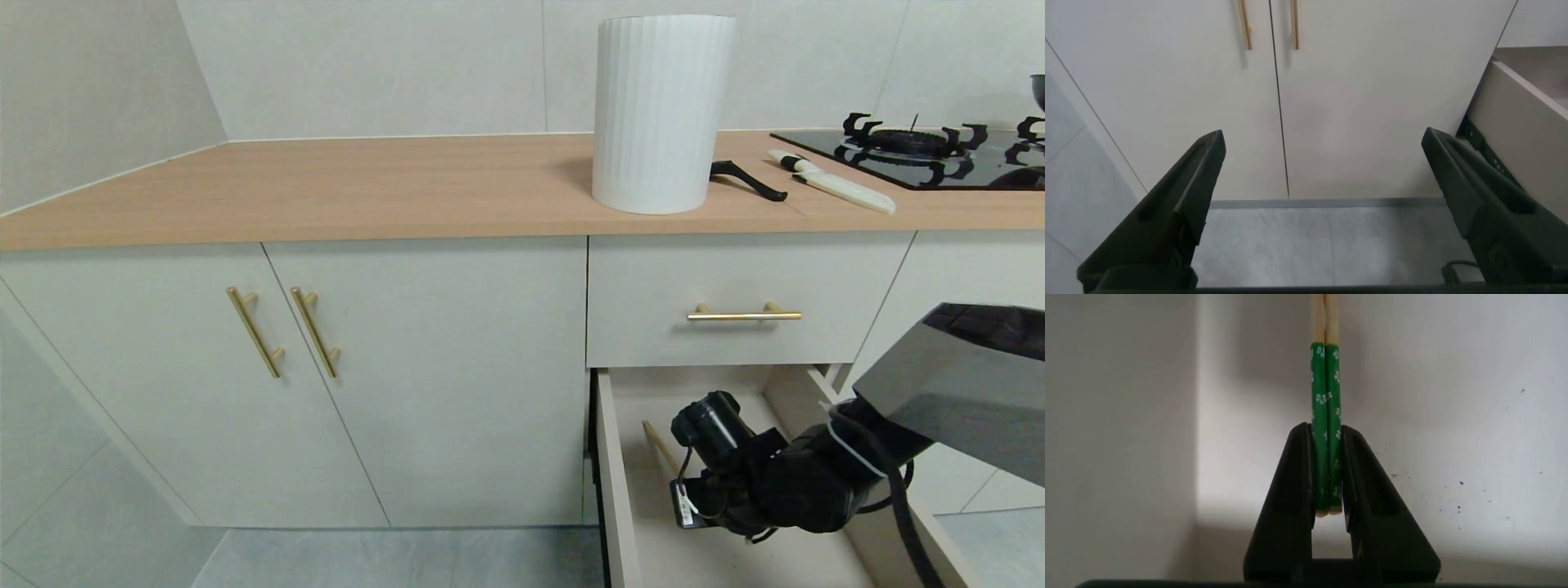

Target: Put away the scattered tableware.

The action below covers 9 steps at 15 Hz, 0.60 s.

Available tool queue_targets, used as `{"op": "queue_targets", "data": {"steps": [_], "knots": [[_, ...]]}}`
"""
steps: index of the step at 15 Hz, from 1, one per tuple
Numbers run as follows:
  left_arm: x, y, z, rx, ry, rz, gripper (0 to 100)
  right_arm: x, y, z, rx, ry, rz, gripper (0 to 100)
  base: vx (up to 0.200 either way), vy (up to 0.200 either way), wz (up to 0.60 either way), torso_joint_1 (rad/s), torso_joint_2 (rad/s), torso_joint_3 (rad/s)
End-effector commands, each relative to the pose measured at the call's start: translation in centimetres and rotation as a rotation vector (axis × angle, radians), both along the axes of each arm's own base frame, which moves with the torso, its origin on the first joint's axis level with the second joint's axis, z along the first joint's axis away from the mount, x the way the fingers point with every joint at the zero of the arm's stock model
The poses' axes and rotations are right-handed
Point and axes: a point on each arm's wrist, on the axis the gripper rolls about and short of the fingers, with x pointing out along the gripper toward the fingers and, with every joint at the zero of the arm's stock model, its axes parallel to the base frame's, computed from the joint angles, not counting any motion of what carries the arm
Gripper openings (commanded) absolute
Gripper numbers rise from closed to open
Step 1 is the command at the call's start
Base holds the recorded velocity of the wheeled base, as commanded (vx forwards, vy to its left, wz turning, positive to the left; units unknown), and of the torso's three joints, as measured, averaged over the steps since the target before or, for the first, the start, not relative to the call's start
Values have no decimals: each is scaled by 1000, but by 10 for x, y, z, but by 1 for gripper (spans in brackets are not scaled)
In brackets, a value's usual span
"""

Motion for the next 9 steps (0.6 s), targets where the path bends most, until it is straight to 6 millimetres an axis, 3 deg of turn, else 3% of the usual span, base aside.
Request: {"op": "queue_targets", "data": {"steps": [1, 7, 8, 9], "knots": [[0, 0, 0, 0, 0, 0, 100, 0, 2, -19, -30, 36, 3, 0, 0, 0, 0, 0, 0, 0], [0, 0, 0, 0, 0, 0, 100, 3, 3, -23, -12, 7, 0, 0, 0, 0, 0, 0, 0, 0], [0, 0, 0, 0, 0, 0, 100, 3, 3, -23, -12, 7, 0, 100, 0, 0, 0, 0, 0, 0], [0, 0, 0, 0, 0, 0, 100, 3, 3, -23, -12, 7, 0, 100, 0, 0, 0, 0, 0, 0]]}}
